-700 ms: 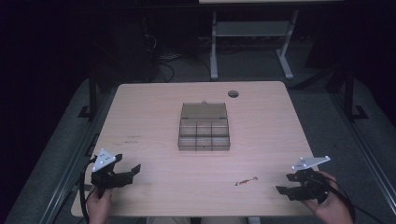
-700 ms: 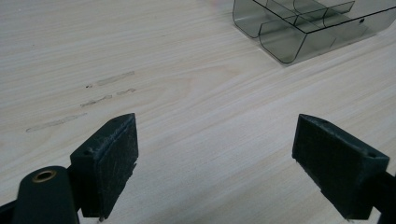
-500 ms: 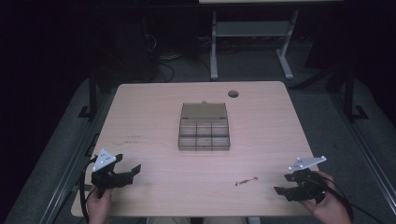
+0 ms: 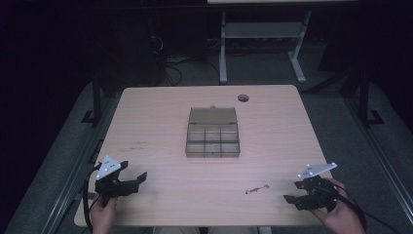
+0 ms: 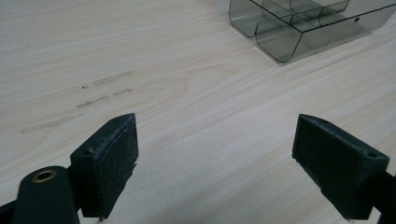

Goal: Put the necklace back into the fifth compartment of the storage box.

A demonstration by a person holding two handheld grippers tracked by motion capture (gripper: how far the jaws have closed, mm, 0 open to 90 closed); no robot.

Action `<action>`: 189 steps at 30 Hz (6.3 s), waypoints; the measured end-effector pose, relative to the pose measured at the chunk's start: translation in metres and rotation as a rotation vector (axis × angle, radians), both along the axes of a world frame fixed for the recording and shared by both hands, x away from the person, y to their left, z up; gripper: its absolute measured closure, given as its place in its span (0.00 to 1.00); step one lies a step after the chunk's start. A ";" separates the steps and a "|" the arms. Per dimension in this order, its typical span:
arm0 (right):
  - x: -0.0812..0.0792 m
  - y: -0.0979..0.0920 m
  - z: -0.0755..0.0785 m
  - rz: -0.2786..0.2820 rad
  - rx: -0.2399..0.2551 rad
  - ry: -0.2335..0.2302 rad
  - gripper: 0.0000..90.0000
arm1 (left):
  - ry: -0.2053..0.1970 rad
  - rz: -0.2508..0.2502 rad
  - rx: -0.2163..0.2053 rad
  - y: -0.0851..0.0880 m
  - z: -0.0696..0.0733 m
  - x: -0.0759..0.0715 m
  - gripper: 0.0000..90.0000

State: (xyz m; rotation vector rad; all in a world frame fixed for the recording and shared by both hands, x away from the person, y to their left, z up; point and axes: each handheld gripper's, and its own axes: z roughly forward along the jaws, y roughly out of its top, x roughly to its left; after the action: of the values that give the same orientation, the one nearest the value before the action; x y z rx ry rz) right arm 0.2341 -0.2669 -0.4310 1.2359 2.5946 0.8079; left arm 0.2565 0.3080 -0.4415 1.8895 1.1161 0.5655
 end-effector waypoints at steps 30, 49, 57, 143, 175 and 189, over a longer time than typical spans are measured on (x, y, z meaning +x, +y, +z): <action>0.009 0.036 0.017 0.135 -0.072 0.032 0.43 | 0.001 0.025 -0.002 0.003 -0.001 0.000 0.16; 0.024 0.060 0.025 0.196 -0.101 0.056 0.47 | 0.000 0.029 -0.008 0.005 0.000 0.000 0.16; 0.033 0.066 0.026 0.203 -0.117 0.071 0.49 | -0.001 0.029 -0.012 0.005 0.000 0.001 0.16; 0.062 0.139 -0.006 0.366 -0.351 0.191 0.95 | -0.006 0.038 -0.025 0.007 0.001 0.000 0.16; 0.063 0.119 0.042 0.298 -0.237 0.127 0.98 | -0.010 0.048 -0.032 0.008 0.002 -0.001 0.16; 0.069 0.114 0.072 0.280 -0.184 0.107 0.98 | -0.010 0.048 -0.031 0.009 0.002 -0.001 0.16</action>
State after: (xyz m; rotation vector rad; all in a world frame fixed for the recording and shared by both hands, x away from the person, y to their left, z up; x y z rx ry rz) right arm 0.3033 -0.1528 -0.3595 0.9024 2.8948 0.5401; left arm 0.2553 0.3165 -0.4396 1.8354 1.1604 0.5808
